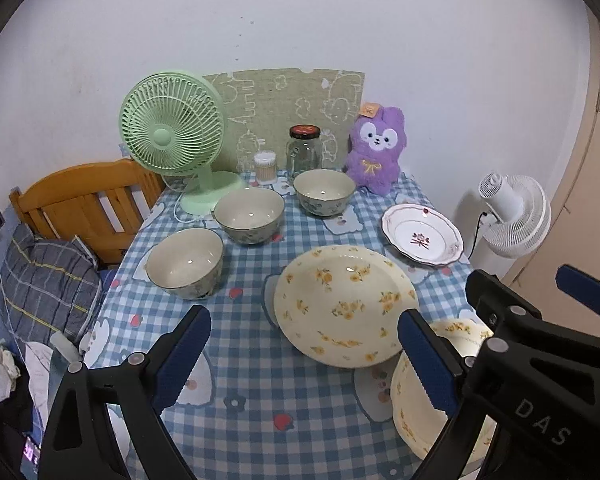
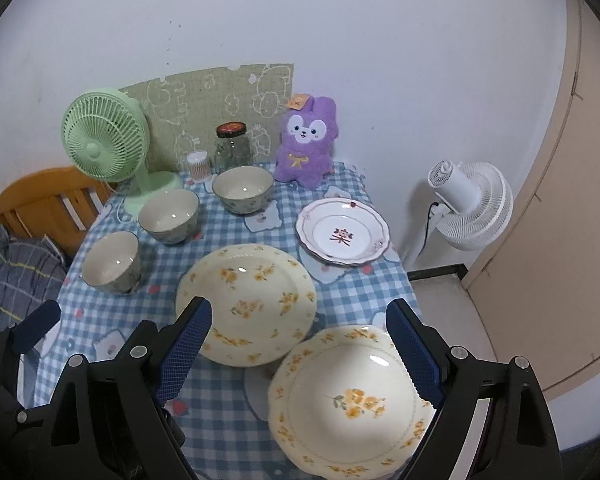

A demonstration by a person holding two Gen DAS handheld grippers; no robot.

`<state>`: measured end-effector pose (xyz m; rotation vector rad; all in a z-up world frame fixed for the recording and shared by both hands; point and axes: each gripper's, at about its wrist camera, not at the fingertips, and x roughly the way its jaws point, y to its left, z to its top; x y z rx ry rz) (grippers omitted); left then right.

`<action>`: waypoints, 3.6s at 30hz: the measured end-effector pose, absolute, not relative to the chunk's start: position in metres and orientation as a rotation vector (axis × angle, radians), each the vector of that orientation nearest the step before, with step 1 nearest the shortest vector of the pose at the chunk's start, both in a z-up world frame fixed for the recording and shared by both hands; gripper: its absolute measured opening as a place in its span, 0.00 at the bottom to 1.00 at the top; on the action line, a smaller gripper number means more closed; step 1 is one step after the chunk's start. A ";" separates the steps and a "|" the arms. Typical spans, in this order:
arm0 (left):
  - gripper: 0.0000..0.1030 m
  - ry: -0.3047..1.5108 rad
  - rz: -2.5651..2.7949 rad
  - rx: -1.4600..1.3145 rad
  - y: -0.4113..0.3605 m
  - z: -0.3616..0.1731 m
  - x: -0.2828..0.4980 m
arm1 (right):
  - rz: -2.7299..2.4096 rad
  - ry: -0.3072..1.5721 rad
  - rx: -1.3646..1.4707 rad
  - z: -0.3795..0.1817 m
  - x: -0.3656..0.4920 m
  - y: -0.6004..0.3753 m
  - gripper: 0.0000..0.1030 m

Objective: Organize plates and bowls
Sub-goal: 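Move both grippers to the beaded-rim flower plate and grip its rim, then lift the beaded-rim plate off the cloth with both grippers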

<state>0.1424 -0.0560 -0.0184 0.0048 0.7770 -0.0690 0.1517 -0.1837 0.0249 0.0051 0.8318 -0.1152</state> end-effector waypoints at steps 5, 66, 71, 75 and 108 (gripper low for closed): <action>0.93 0.775 -0.062 -0.003 -0.046 -0.019 0.153 | -0.098 0.832 -0.003 0.023 0.163 -0.176 0.88; 0.73 1.113 0.182 -0.009 -0.083 -0.195 0.306 | 0.053 1.184 0.037 -0.185 0.337 -0.218 0.69; 0.74 1.130 0.179 -0.004 -0.082 -0.196 0.307 | 0.056 1.194 0.034 -0.188 0.339 -0.216 0.69; 0.74 1.126 0.177 0.010 -0.084 -0.196 0.308 | 0.056 1.211 0.059 -0.193 0.340 -0.218 0.69; 0.69 1.160 0.187 -0.056 -0.050 -0.195 0.293 | 0.096 1.256 0.066 -0.190 0.325 -0.191 0.69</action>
